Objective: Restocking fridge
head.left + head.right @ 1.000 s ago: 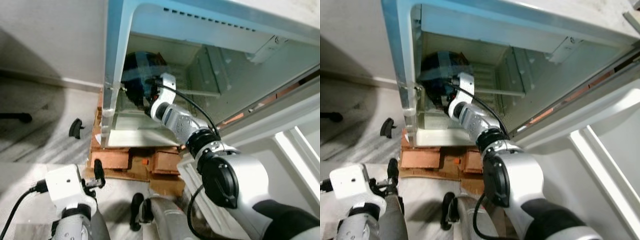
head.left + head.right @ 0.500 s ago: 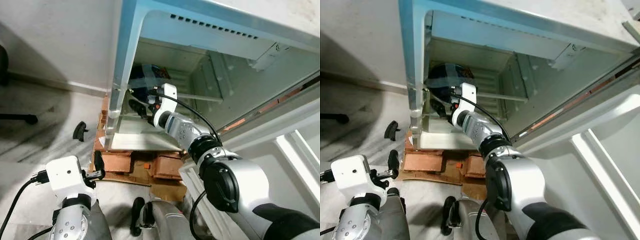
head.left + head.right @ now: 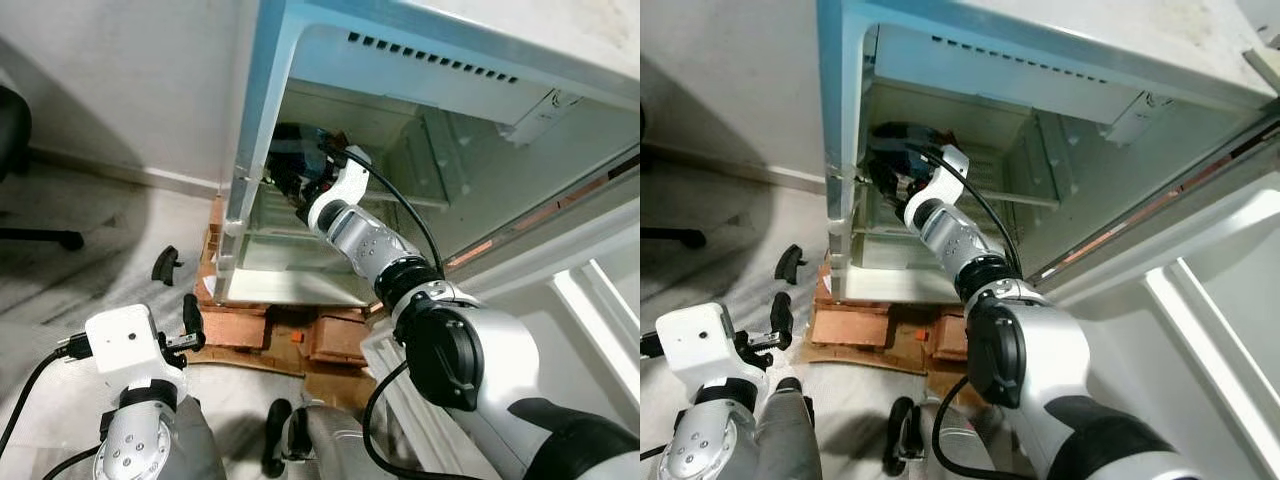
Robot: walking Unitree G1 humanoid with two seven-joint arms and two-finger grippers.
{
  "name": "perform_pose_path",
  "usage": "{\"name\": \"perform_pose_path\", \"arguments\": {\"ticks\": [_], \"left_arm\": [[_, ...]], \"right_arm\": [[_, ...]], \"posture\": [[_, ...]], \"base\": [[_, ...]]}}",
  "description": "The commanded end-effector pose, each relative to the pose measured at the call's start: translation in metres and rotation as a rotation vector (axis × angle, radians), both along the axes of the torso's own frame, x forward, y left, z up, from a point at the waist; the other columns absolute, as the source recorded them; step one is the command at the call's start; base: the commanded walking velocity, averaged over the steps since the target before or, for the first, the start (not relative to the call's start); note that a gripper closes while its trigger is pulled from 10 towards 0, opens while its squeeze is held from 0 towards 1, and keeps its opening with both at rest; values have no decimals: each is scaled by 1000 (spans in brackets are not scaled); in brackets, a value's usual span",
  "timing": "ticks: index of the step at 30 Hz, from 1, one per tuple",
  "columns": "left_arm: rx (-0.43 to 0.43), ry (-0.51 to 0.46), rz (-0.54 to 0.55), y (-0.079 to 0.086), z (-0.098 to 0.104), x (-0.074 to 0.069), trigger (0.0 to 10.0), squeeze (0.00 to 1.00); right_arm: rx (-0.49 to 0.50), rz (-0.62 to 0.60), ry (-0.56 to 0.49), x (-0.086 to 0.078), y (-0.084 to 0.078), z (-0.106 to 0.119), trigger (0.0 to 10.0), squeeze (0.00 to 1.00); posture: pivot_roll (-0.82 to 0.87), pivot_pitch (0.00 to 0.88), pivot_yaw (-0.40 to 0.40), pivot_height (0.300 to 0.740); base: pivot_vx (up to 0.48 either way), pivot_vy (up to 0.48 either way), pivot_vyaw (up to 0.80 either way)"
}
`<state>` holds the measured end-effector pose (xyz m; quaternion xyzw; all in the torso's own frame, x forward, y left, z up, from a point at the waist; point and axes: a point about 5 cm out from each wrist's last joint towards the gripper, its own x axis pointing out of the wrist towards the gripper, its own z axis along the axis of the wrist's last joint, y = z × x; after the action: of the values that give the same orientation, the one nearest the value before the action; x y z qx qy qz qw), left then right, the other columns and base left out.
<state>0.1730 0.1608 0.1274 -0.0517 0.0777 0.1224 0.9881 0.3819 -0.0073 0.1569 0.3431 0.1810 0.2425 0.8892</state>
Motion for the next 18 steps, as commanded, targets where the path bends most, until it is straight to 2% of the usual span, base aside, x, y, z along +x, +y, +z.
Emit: {"name": "perform_pose_path", "arguments": {"ticks": [1, 5, 6, 7, 12, 16, 18], "left_arm": [[-26, 32, -18, -5, -7, -1, 10000, 0], [-25, 28, -18, -3, -7, 2, 10000, 0], [-24, 23, -20, -3, -7, 3, 10000, 0], [-24, 22, -20, -3, -7, 4, 10000, 0], [-19, 11, -28, -2, -6, 8, 10000, 0], [-18, 7, -30, -1, -5, 10, 10000, 0], [-17, 4, -33, -1, -6, 11, 10000, 0]], "right_arm": [[-9, 131, 0, -17, 37, -4, 10000, 0], [-107, 175, -20, -19, 25, -18, 10000, 0], [-172, 195, -34, -19, 16, -26, 10000, 0], [-190, 198, -39, -19, 13, -27, 10000, 0], [-245, 195, -68, -13, -8, -31, 10000, 0], [-272, 194, -74, -12, -14, -33, 10000, 0], [-256, 176, -84, -11, -15, -31, 10000, 0]], "posture": [[303, 165, -268, 740], [299, 156, -268, 740], [297, 153, -267, 740], [297, 153, -267, 740], [293, 138, -255, 740], [287, 131, -249, 740], [283, 127, -245, 740]], "base": [[0, 0, 0], [0, 0, 0], [0, 0, 0], [0, 0, 0], [0, 0, 0], [0, 0, 0], [0, 0, 0]]}}
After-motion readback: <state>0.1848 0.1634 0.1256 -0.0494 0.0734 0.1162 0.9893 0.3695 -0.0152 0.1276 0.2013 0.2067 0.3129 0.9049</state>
